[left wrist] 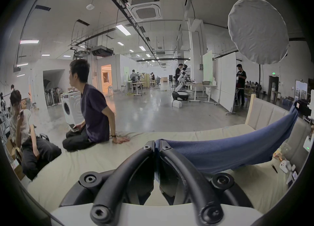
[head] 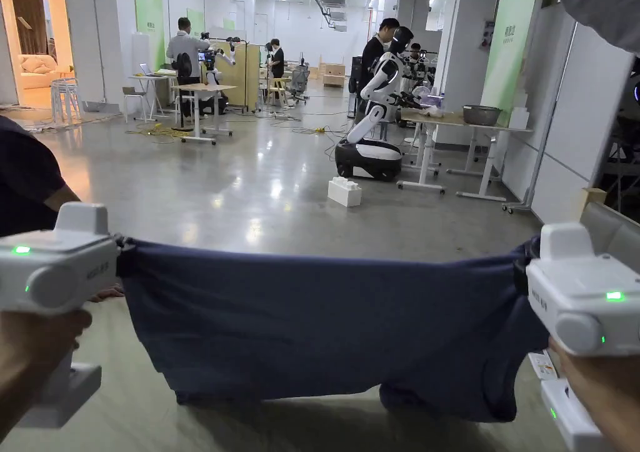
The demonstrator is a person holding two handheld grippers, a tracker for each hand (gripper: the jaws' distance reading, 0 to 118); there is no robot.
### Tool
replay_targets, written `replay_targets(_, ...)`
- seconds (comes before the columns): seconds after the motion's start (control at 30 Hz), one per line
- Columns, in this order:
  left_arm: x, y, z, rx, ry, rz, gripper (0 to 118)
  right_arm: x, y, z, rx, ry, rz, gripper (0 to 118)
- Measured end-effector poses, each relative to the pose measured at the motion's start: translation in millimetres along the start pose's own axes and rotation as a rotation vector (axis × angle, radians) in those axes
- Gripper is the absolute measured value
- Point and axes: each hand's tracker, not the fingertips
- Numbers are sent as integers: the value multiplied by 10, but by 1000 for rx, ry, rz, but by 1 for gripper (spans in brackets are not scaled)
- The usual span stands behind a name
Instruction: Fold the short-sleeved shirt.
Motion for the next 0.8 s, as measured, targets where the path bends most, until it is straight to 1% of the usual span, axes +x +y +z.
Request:
replay_targets(0.1,-19,-351,308,0,-3,1,5,-11,-323,282,-19,10,2,4)
replay_targets(0.23,-35,-827,704,-31,-23,15,5,-75,-659,790,-77,18,-51,4)
replay_targets(0.3,-13,-1094,931,-38,-17,12,5,-137,-862,1036,-99,24,-12,4)
replay_targets(0.33,-18,-1198,1024,-57,-25,2,5,-176,-853,1272,-99,19,-1,4)
replay_targets(0.4,-28,-1428,1228,-77,-19,4,5,-194,-1069,1500,-150,58,-38,4)
replay_targets(0.43,-41,-1528,1315,-96,-23,5,5,-207,-1167,1611,-159,55,-46,4)
replay_targets(0.47,-56,-1654,1420,-106,-22,6,5,-241,-1279,1733,-183,55,-39,4)
replay_targets(0.5,-70,-1775,1517,-118,-17,10,5,-284,-1386,1843,-201,57,-9,4)
replay_targets(0.53,-44,-1847,1637,-142,-10,18,5,-313,-1479,1946,-202,57,-1,4)
replay_targets(0.57,-56,-1964,1727,-163,-18,27,5,-348,-1567,2054,-218,58,35,4)
replay_targets(0.8,-124,-2668,2051,-311,-20,25,5,-425,-2119,2522,-374,107,59,4)
